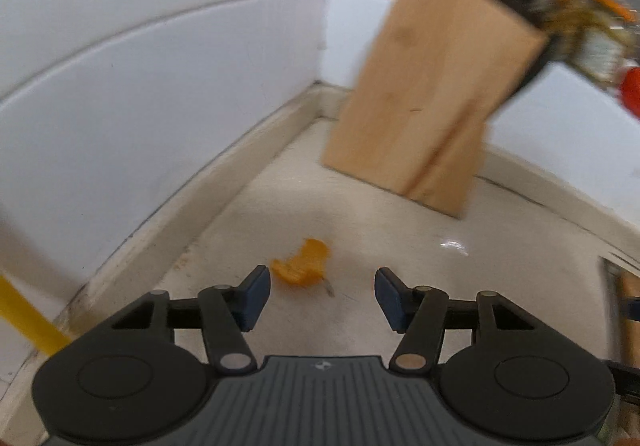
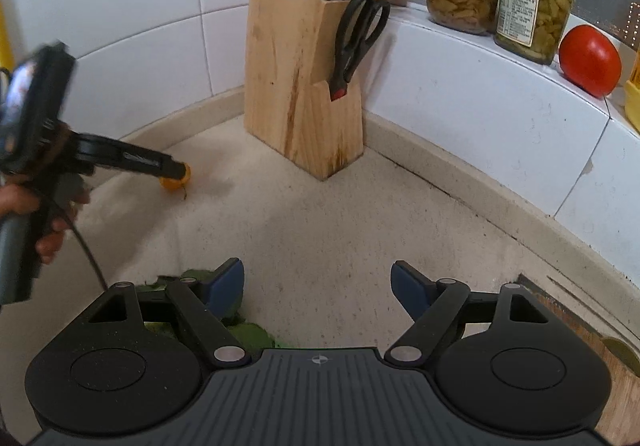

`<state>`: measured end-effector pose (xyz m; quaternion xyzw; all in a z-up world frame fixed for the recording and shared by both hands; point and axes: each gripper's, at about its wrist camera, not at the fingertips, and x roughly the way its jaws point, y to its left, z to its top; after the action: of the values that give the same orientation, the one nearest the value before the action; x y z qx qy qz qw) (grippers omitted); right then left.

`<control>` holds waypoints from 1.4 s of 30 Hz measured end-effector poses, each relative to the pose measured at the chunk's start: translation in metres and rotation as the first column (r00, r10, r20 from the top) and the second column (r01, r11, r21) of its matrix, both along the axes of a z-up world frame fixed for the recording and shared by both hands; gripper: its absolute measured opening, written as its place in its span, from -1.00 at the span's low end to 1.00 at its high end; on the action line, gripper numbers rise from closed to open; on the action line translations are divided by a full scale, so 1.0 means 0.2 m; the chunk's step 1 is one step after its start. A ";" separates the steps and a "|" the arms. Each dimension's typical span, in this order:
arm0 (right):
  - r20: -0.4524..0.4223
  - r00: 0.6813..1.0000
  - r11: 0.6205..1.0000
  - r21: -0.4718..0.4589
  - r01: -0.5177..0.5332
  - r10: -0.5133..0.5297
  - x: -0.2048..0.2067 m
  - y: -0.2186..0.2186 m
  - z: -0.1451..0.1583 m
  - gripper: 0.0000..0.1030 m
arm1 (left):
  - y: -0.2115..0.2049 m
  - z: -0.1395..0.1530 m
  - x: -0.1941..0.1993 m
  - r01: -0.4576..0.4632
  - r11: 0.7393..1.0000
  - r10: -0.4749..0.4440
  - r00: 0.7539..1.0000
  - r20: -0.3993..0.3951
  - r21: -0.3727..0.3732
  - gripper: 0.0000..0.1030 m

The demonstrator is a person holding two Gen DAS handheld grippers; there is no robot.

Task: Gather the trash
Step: 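Grasp a green leafy vegetable scrap with the right gripper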

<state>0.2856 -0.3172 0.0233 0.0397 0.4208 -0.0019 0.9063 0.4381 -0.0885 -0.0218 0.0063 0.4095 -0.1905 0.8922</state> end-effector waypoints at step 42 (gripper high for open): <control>0.258 0.959 0.772 0.583 -0.252 0.118 -0.26 -0.15 0.39 -0.12 | 0.11 -0.09 -0.92 0.190 0.972 -0.220 0.944 -0.246 -0.140 0.14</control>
<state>0.2340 -0.3469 0.1017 0.2881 0.3040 0.2278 0.8790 0.2540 -0.0669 -0.0389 -0.0272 0.5083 -0.3048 0.8050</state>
